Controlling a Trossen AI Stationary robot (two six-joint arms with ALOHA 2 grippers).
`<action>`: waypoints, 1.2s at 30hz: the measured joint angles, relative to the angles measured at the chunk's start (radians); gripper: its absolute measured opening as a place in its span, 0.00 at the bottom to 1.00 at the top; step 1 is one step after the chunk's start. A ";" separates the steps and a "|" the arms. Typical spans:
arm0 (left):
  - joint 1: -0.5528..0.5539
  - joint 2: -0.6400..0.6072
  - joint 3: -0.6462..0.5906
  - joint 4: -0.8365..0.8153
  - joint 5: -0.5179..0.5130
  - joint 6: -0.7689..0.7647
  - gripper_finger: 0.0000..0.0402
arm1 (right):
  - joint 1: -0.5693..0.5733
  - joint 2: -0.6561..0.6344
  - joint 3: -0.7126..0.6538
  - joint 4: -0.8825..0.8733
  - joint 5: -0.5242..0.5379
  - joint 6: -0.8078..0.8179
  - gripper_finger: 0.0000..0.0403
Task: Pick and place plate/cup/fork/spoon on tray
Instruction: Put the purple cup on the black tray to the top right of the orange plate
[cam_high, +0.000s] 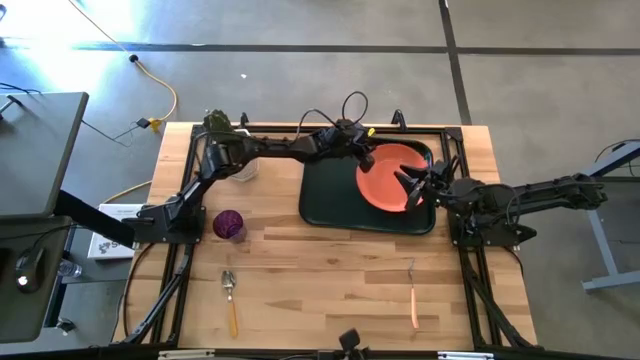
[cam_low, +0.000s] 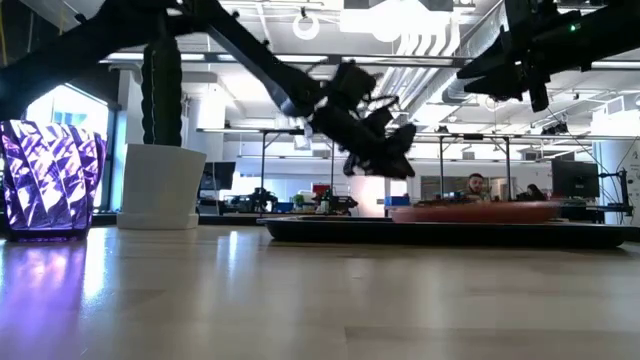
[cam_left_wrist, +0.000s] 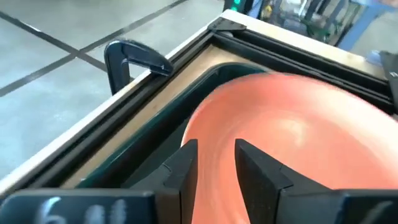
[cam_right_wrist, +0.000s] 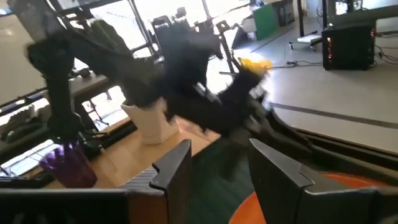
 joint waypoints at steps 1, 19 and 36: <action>-0.001 -0.024 0.000 -0.038 0.006 0.019 0.25 | 0.000 0.000 0.000 -0.010 0.007 0.010 0.37; -0.200 -0.736 -0.682 -0.138 0.131 0.051 0.05 | 0.002 0.260 0.000 0.167 -0.378 0.062 0.37; -0.539 -1.188 -0.952 -0.614 -0.165 -0.395 0.23 | -0.036 0.544 0.184 0.210 -0.415 0.077 0.37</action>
